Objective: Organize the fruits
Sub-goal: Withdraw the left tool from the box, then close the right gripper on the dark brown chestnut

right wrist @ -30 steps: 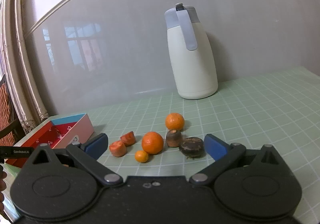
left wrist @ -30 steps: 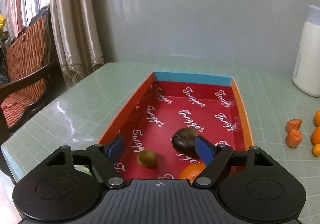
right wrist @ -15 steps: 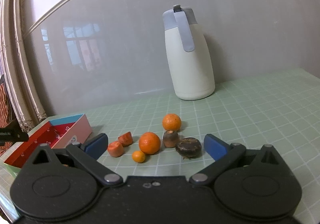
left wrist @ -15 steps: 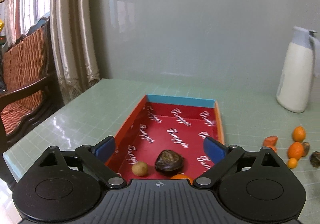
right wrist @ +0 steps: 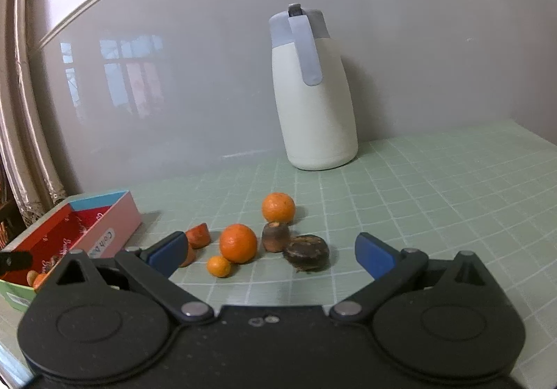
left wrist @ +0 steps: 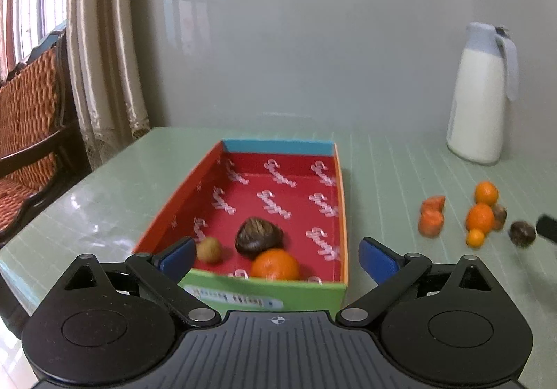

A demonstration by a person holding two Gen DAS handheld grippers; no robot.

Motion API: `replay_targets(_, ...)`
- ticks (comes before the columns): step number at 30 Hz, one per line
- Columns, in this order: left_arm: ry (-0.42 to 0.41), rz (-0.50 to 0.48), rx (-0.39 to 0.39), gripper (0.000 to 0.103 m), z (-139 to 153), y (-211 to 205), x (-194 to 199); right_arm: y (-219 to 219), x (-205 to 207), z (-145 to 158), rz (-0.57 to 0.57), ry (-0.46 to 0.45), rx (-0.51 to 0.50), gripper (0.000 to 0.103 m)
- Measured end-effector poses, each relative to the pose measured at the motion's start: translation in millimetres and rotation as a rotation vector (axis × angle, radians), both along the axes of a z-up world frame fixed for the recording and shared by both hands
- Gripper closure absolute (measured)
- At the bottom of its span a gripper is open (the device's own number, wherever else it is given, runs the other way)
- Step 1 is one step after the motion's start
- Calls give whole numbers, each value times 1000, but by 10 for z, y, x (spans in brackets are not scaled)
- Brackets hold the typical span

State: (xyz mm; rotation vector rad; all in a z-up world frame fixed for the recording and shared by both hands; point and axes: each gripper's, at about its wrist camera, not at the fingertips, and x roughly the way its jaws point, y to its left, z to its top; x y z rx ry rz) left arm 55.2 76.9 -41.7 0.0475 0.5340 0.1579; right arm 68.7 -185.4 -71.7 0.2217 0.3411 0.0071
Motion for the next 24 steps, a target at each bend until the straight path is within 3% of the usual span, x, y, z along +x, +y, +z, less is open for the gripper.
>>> replay_targets(8, 34, -4, 14, 3, -194, 26, -77, 31, 112, -46, -12, 30, -28, 6)
replay_targets(15, 38, 15, 11, 3, -246, 123, -86, 3, 233, -97, -40, 81, -31, 21)
replay_targets(24, 51, 32, 18, 3, -295, 235, -68, -4, 454, -143, -59, 141, -50, 31)
